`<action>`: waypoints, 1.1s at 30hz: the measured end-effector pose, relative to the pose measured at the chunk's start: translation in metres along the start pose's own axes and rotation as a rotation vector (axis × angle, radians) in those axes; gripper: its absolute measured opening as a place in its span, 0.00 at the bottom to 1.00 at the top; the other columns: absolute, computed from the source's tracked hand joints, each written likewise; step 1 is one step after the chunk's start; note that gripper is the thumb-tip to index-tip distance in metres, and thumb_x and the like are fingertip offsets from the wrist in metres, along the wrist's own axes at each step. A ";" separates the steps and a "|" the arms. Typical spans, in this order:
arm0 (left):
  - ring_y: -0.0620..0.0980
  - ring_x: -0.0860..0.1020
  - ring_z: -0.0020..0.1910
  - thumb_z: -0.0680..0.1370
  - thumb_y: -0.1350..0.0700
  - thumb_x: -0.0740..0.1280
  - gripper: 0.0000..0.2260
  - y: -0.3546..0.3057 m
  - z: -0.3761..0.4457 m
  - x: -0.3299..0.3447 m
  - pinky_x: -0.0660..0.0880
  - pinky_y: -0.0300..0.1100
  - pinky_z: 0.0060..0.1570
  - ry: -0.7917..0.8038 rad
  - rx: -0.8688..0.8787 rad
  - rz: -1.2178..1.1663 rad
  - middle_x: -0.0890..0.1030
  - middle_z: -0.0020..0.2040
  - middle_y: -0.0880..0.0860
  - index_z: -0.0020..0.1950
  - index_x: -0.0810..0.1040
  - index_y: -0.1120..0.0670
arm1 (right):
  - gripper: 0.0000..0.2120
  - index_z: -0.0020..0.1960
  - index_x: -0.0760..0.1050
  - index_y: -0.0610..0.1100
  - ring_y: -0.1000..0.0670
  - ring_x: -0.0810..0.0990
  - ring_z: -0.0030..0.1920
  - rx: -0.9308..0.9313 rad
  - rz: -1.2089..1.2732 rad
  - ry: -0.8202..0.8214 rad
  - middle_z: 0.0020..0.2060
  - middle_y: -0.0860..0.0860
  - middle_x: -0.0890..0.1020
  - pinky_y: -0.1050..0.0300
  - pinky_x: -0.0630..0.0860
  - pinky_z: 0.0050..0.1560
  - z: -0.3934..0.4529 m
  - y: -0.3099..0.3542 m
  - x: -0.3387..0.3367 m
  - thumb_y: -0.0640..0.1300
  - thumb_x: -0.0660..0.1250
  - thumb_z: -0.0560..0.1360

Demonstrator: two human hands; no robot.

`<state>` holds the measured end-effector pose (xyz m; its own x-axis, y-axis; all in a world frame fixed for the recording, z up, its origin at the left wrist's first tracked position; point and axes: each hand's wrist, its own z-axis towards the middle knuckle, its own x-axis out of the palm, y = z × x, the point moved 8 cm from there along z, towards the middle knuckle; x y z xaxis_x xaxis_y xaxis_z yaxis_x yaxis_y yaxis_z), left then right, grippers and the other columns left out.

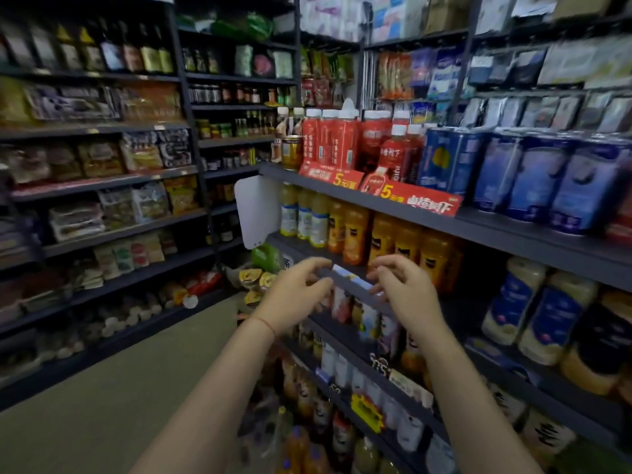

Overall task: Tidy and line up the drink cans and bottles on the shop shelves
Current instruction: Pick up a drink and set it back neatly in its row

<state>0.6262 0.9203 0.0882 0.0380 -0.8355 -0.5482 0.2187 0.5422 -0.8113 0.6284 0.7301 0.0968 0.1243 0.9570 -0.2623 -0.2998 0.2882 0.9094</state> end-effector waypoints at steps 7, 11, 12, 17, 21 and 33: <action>0.44 0.77 0.52 0.82 0.50 0.62 0.17 0.025 0.158 -0.094 0.77 0.39 0.46 -0.088 0.016 0.069 0.78 0.56 0.45 0.71 0.70 0.45 | 0.07 0.54 0.77 0.51 0.59 0.78 0.46 -0.206 -0.137 -0.049 0.47 0.57 0.80 0.63 0.74 0.42 0.169 0.045 0.084 0.42 0.62 0.81; 0.46 0.76 0.56 0.82 0.52 0.62 0.17 0.058 0.229 -0.144 0.72 0.34 0.44 -0.180 0.004 0.068 0.76 0.59 0.47 0.71 0.70 0.48 | 0.13 0.62 0.75 0.45 0.50 0.74 0.59 -0.357 -0.431 -0.046 0.57 0.51 0.76 0.55 0.73 0.57 0.256 0.071 0.150 0.42 0.64 0.78; 0.46 0.75 0.58 0.82 0.53 0.62 0.17 0.068 0.244 -0.154 0.71 0.33 0.45 -0.194 0.014 0.084 0.76 0.61 0.48 0.72 0.70 0.49 | 0.15 0.64 0.74 0.44 0.48 0.72 0.61 -0.389 -0.533 -0.052 0.59 0.49 0.75 0.52 0.72 0.61 0.275 0.075 0.168 0.43 0.64 0.77; 0.51 0.63 0.75 0.80 0.55 0.62 0.24 0.107 0.322 -0.185 0.61 0.43 0.72 -0.208 0.125 0.398 0.66 0.76 0.52 0.76 0.65 0.54 | 0.23 0.68 0.70 0.43 0.43 0.69 0.67 -0.539 -1.007 -0.203 0.66 0.45 0.72 0.45 0.72 0.62 0.348 0.092 0.237 0.44 0.67 0.73; 0.53 0.56 0.78 0.78 0.53 0.64 0.30 0.116 0.377 -0.184 0.55 0.51 0.76 -0.169 0.311 0.613 0.59 0.79 0.53 0.79 0.59 0.52 | 0.25 0.66 0.71 0.41 0.41 0.72 0.62 -0.429 -1.154 -0.381 0.63 0.42 0.74 0.46 0.73 0.56 0.385 0.087 0.255 0.50 0.69 0.72; 0.54 0.66 0.71 0.73 0.53 0.67 0.31 0.154 0.415 -0.182 0.65 0.52 0.69 -0.092 0.563 0.561 0.69 0.73 0.53 0.77 0.64 0.53 | 0.23 0.65 0.70 0.46 0.38 0.75 0.55 -0.332 -1.011 -0.676 0.58 0.38 0.72 0.48 0.78 0.45 0.385 0.072 0.276 0.53 0.71 0.74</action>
<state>1.0580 1.1186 0.1469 0.3635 -0.4686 -0.8052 0.6015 0.7781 -0.1812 1.0052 1.0016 0.2139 0.8654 0.1240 -0.4855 0.0009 0.9685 0.2489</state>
